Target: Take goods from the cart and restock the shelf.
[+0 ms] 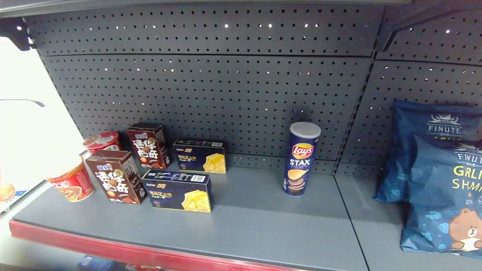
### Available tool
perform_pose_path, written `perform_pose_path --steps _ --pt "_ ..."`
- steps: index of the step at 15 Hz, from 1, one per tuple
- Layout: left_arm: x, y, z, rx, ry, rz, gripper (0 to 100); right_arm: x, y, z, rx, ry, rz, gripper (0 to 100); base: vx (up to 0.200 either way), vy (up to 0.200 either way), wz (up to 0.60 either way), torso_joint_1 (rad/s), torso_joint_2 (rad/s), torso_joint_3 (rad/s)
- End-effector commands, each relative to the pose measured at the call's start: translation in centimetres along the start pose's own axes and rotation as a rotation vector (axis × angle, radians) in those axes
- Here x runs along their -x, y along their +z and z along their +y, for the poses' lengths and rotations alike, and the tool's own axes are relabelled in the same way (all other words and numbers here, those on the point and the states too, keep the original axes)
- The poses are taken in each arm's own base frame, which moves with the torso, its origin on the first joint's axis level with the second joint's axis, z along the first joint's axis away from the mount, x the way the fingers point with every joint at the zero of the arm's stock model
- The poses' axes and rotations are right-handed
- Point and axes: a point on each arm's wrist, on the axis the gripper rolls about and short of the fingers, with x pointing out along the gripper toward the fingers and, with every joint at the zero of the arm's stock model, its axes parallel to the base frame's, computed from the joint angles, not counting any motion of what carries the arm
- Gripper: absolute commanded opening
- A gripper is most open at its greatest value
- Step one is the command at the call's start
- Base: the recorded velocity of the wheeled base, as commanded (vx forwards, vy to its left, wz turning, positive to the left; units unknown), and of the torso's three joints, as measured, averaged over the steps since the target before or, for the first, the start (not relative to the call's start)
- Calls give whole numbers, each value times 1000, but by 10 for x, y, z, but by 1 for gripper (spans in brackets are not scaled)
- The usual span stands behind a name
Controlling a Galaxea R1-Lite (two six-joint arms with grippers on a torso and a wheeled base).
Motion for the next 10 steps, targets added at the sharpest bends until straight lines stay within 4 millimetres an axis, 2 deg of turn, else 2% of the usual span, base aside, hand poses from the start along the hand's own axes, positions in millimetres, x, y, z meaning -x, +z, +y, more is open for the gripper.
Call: perform_pose_path --steps 1,2,10 --pt "0 0 0 0 12 4 0 0 0 0 0 1 1 100 0 0 -600 -7 12 2" --pt "0 -1 0 0 22 3 0 0 0 0 0 1 0 100 0 0 -600 -7 2 -2" --pt "2 3 1 -1 32 -17 0 0 0 0 2 1 1 100 0 0 0 0 0 0"
